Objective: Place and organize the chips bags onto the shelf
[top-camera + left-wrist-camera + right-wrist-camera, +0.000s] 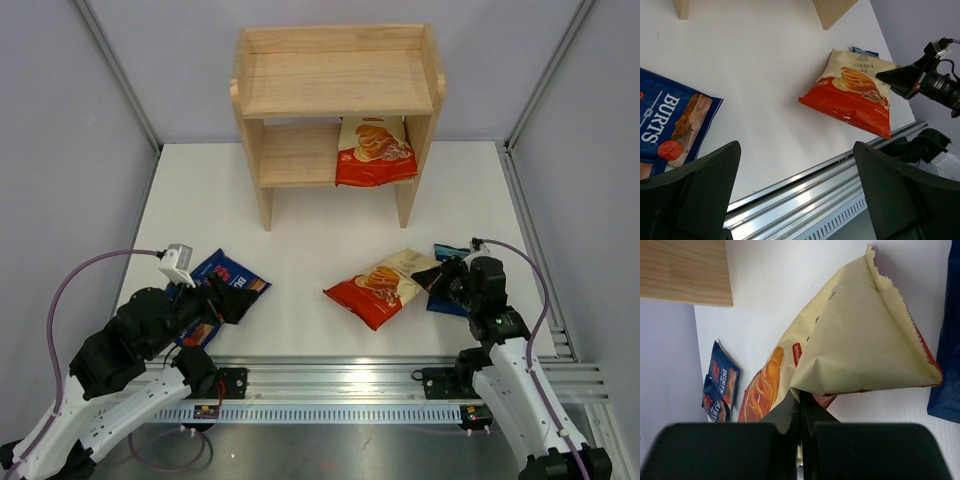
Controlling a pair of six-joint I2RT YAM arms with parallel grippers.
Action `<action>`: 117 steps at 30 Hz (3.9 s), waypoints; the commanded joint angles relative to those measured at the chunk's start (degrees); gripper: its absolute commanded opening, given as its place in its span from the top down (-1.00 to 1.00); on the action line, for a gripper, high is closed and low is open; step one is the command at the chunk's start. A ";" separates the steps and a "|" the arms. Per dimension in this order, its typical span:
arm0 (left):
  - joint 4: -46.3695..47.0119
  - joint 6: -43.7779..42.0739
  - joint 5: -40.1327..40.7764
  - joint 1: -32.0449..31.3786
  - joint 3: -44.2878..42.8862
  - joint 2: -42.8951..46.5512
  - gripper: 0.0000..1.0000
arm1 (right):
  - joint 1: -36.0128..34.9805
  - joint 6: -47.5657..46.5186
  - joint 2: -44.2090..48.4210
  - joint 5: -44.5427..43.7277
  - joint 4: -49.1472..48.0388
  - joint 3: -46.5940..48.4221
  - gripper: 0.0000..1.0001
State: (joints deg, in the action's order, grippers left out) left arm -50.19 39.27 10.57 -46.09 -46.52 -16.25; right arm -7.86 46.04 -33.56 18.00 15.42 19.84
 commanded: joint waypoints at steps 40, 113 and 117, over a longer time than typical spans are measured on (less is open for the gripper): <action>60.64 39.04 14.04 -24.22 -3.23 -45.53 -0.98 | -0.14 5.11 24.86 -7.19 -3.56 14.79 1.00; 100.80 18.65 18.44 2.84 13.92 -30.76 0.81 | -0.05 -12.82 30.05 -6.31 12.88 25.08 -0.28; 103.54 18.48 20.01 2.84 13.21 -34.10 0.82 | -0.05 -12.56 28.82 -5.52 11.65 24.73 -0.28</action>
State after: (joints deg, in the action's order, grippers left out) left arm 41.47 57.49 30.35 -43.48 -29.28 -49.04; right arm -7.92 34.65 -2.94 11.90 28.97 43.44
